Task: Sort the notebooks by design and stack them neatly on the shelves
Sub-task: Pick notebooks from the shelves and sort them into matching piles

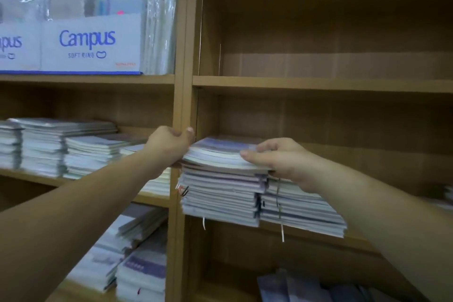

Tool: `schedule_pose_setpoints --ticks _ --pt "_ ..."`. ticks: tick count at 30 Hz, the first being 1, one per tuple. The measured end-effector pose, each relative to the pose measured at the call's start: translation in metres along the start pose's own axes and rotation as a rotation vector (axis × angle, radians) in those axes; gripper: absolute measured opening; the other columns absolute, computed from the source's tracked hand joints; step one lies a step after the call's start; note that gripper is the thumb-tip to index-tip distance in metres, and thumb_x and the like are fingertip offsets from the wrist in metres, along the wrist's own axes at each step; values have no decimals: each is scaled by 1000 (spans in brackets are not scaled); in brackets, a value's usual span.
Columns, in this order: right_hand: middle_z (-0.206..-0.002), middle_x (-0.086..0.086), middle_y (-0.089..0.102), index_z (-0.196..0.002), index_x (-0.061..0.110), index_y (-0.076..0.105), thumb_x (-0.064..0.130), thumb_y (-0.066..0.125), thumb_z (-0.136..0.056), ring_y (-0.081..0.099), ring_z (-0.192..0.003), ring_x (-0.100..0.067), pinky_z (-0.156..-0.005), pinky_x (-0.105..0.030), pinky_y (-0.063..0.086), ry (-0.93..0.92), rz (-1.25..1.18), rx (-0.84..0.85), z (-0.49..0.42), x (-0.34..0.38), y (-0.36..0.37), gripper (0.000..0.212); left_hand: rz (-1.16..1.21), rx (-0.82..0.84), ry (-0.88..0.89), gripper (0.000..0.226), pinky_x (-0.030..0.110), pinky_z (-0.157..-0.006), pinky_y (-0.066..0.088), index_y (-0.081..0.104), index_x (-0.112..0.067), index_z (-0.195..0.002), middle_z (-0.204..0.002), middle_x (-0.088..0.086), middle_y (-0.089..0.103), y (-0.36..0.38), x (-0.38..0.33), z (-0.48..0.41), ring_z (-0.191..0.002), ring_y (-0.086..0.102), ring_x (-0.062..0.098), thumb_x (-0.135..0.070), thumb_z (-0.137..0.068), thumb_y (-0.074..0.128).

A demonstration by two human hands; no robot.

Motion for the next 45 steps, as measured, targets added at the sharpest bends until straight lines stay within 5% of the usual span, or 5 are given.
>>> schedule_pose_setpoints --ticks 7,20,27,37,45 --pt "-131 6 51 -138 24 56 52 96 -54 48 -125 -19 -104 -35 43 -84 200 3 3 9 3 97 -262 314 317 81 33 -99 48 56 -31 -141 -135 -11 58 15 -11 38 -122 54 10 -77 -75 63" --pt "-139 -3 60 -138 18 60 61 78 -78 57 -126 -21 -104 -38 49 -235 388 -272 -12 22 9 76 -274 -95 314 56 31 -91 49 62 -20 -136 -126 2 65 11 17 11 -110 58 15 -54 -92 65" --pt "-96 16 68 -109 35 71 61 59 -92 63 -90 -8 -67 -31 50 -451 663 -430 55 34 -2 34 -325 -220 740 17 32 -71 51 67 -23 -111 -95 -12 61 17 -10 83 -88 61 10 -26 -95 64" --pt "-85 12 64 -86 33 69 68 60 -85 61 -83 -15 -68 -31 50 -155 954 3 60 -152 44 36 -314 348 590 18 31 -65 55 73 -25 -96 -80 -10 72 215 79 148 -73 67 8 -35 -88 61" --pt "-119 -21 66 -114 7 70 68 67 -81 66 -104 -35 -82 -42 56 327 646 279 58 -381 75 69 -231 642 -36 23 26 -86 51 72 -17 -110 -105 -1 72 372 245 206 -104 67 16 -28 -90 69"
Point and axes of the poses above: each hand's wrist, its own z-axis away from the middle knuckle, its own y-axis out of the palm, x = y × z, the point moved 10 cm from there along -z, towards the middle knuckle
